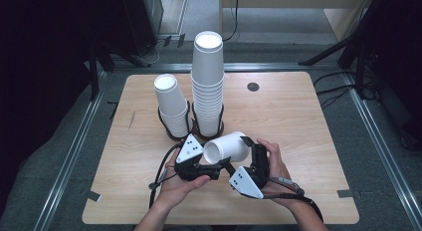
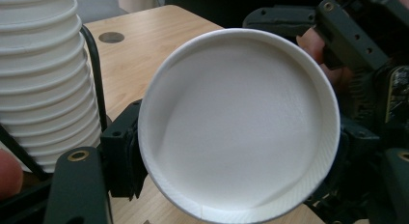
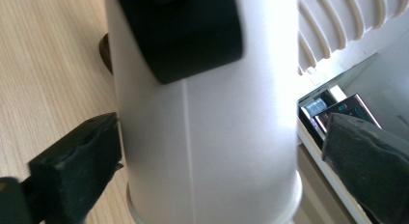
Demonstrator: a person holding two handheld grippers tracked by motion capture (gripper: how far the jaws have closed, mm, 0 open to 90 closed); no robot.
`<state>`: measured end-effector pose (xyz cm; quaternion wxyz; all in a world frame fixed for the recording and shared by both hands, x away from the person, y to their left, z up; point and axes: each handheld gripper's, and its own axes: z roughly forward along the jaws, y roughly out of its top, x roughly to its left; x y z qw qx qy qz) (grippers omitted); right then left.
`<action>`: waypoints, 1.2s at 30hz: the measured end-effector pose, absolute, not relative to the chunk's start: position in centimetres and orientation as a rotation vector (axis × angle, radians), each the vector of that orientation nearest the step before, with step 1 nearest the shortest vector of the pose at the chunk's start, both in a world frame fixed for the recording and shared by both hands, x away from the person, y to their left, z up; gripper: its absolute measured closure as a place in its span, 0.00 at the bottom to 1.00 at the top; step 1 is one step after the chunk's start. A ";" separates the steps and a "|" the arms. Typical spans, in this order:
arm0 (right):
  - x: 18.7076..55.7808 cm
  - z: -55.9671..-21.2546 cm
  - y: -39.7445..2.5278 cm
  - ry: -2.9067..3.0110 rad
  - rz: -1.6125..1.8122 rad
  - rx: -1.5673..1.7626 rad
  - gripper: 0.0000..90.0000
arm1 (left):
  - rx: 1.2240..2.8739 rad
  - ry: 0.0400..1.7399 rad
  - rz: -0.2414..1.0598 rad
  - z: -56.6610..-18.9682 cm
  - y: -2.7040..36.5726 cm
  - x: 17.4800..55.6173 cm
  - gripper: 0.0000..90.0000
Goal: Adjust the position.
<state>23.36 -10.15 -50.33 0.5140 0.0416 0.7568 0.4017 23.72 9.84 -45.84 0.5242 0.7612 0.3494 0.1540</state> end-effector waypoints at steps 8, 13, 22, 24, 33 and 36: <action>22.8 -49.5 -11.1 1.827 0.998 0.139 0.00 | 1.816 0.848 0.383 -46.2 10.0 23.9 0.27; 22.3 -49.3 -11.6 1.834 1.004 0.152 0.00 | 1.807 0.850 0.392 -46.2 10.1 23.9 0.27; 21.8 -49.0 -12.9 1.842 1.091 0.299 0.00 | 1.780 0.861 0.426 -46.2 10.4 23.9 0.27; 21.7 -48.9 -13.2 1.841 1.114 0.343 0.00 | 1.773 0.854 0.431 -46.2 10.5 23.9 0.27; 21.7 -48.9 -13.7 1.856 1.191 0.510 0.00 | 1.786 0.838 0.454 -46.6 10.3 24.0 0.27; 21.5 -48.6 -13.9 1.851 1.232 0.556 0.00 | 1.789 0.842 0.478 -46.7 10.2 24.0 0.27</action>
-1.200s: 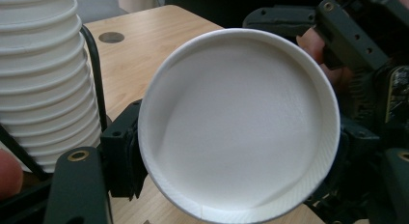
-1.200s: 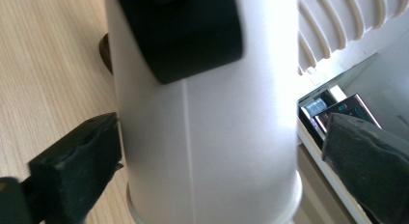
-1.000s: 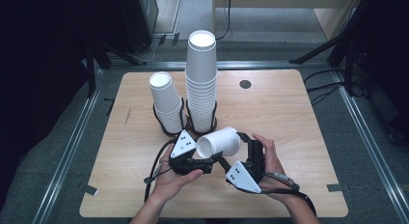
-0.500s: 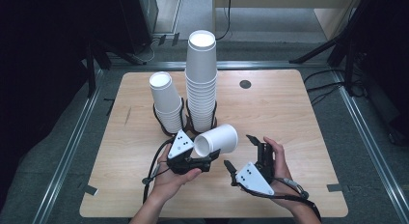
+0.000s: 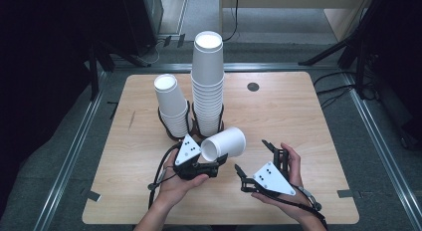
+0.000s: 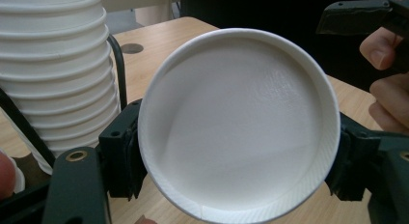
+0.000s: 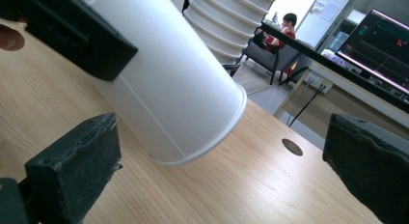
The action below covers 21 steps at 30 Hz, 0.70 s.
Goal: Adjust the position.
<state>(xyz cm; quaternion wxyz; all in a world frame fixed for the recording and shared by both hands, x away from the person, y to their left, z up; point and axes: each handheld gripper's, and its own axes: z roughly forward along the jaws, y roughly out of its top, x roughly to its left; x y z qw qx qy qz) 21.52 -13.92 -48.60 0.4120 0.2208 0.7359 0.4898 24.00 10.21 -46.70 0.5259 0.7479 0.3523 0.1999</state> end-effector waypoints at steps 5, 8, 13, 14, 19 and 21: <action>21.5 -48.3 -14.4 1.830 1.307 0.683 0.03 | 1.765 0.866 0.476 -46.7 10.4 24.1 0.27; 21.5 -48.3 -14.4 1.834 1.336 0.716 0.03 | 1.731 0.874 0.456 -46.7 10.5 24.1 0.27; 21.5 -48.2 -14.1 1.833 1.375 0.768 0.03 | 1.718 0.859 0.464 -46.9 10.3 24.0 0.27; 21.5 -48.2 -14.0 1.831 1.389 0.786 0.03 | 1.720 0.856 0.464 -46.9 10.3 24.0 0.27; 21.4 -48.1 -13.9 1.814 1.430 0.880 0.03 | 1.719 0.853 0.470 -47.0 10.1 23.9 0.27; 21.4 -48.0 -14.0 1.803 1.455 0.920 0.03 | 1.714 0.855 0.470 -47.0 10.1 23.9 0.27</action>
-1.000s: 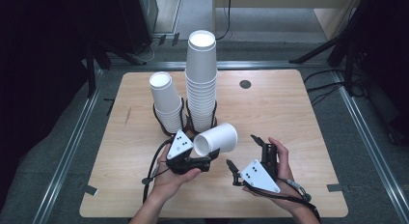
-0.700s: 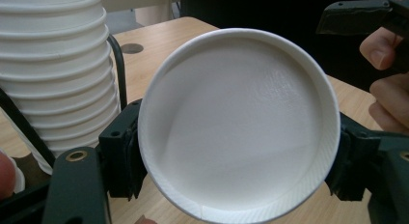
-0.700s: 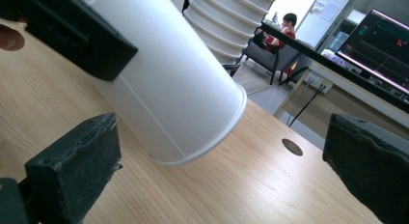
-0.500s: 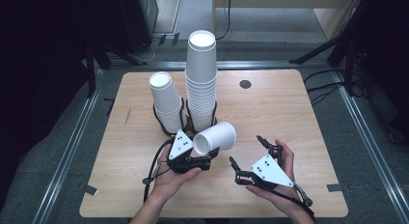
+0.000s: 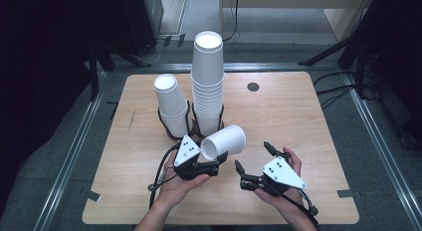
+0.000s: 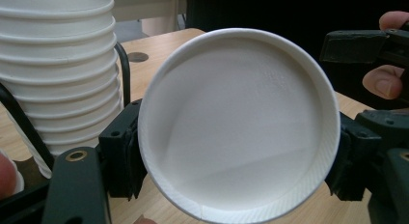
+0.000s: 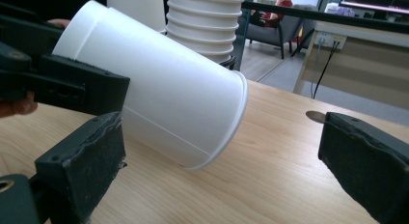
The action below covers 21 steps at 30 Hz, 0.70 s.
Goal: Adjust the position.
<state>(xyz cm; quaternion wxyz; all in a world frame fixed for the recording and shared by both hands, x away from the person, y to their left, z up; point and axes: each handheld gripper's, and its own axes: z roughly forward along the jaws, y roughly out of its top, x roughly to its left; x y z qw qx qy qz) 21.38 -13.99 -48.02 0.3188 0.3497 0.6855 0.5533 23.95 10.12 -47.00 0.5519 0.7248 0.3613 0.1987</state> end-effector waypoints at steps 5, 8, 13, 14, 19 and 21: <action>21.5 -47.8 -14.3 1.779 1.506 1.038 0.03 | 1.699 0.852 0.458 -47.1 10.2 24.0 0.27; 21.6 -47.8 -14.5 1.783 1.532 1.123 0.03 | 1.697 0.849 0.464 -47.1 10.1 23.9 0.27; 21.8 -47.7 -14.6 1.774 1.583 1.269 0.03 | 1.690 0.848 0.466 -47.2 10.1 23.9 0.27; 21.9 -47.7 -14.6 1.773 1.602 1.313 0.03 | 1.689 0.847 0.465 -47.3 10.1 24.0 0.27; 22.0 -47.5 -14.4 1.743 1.644 1.408 0.02 | 1.675 0.844 0.469 -47.4 10.0 24.0 0.27; 22.1 -47.5 -14.3 1.725 1.679 1.464 0.00 | 1.672 0.843 0.468 -47.5 10.0 24.0 0.27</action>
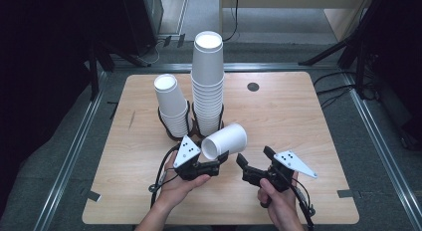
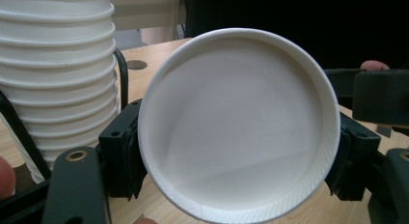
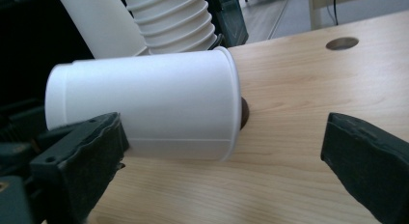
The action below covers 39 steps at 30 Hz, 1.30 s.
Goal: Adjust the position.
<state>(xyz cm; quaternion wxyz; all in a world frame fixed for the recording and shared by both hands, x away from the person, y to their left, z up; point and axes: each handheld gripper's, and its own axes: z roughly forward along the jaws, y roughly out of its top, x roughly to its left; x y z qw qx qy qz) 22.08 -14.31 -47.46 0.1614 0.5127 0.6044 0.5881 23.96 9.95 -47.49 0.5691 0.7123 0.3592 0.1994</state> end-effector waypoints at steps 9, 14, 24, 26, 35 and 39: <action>22.6 -47.0 -13.7 1.575 1.851 1.780 0.00 | 1.665 0.841 0.478 -47.6 9.9 23.9 0.27; 22.8 -47.1 -13.6 1.518 1.924 1.883 0.00 | 1.664 0.842 0.484 -47.6 10.0 23.9 0.27; 22.9 -47.4 -13.3 1.327 2.048 2.207 0.00 | 1.664 0.835 0.506 -47.6 9.9 23.9 0.27; 22.9 -47.6 -13.3 1.298 2.060 2.252 0.00 | 1.663 0.834 0.507 -47.6 9.9 23.9 0.27; 23.3 -48.2 -13.0 1.183 2.182 2.457 0.00 | 1.658 0.827 0.510 -47.6 9.9 23.8 0.27; 23.4 -48.3 -12.7 1.151 2.214 2.508 0.00 | 1.655 0.824 0.514 -47.5 9.8 23.8 0.27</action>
